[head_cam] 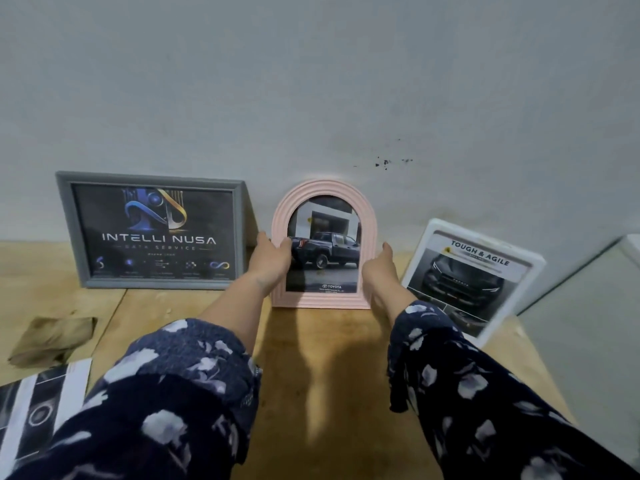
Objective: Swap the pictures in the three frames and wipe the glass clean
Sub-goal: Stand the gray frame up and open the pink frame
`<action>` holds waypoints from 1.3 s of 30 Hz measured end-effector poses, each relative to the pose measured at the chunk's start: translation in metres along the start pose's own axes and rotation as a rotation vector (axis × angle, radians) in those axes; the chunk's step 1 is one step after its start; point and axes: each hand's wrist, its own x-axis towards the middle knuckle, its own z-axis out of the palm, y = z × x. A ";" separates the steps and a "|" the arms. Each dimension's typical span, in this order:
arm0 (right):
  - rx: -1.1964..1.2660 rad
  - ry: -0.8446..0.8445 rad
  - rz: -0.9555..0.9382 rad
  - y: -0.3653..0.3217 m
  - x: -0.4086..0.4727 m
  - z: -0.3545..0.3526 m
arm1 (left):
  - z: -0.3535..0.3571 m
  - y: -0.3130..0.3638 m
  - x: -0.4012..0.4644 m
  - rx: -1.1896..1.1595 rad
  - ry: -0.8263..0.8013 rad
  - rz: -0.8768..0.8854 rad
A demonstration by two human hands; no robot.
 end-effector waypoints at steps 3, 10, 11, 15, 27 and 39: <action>-0.046 -0.024 -0.099 0.001 0.000 0.000 | 0.006 -0.002 -0.004 -0.063 0.041 -0.014; -0.151 0.034 -0.405 -0.019 -0.025 -0.015 | -0.012 -0.007 -0.017 -0.352 0.071 -0.185; -0.142 0.036 -0.439 -0.025 -0.032 -0.016 | -0.020 -0.007 -0.023 -0.393 0.050 -0.205; -0.211 0.044 -0.564 -0.042 -0.066 -0.014 | -0.055 -0.007 -0.044 -0.375 0.117 -0.143; -0.851 0.082 -1.067 0.013 -0.208 0.051 | -0.132 -0.047 -0.156 0.177 0.113 0.041; -1.073 0.055 -1.188 0.133 -0.260 0.061 | -0.121 -0.139 -0.203 0.427 -0.035 -0.003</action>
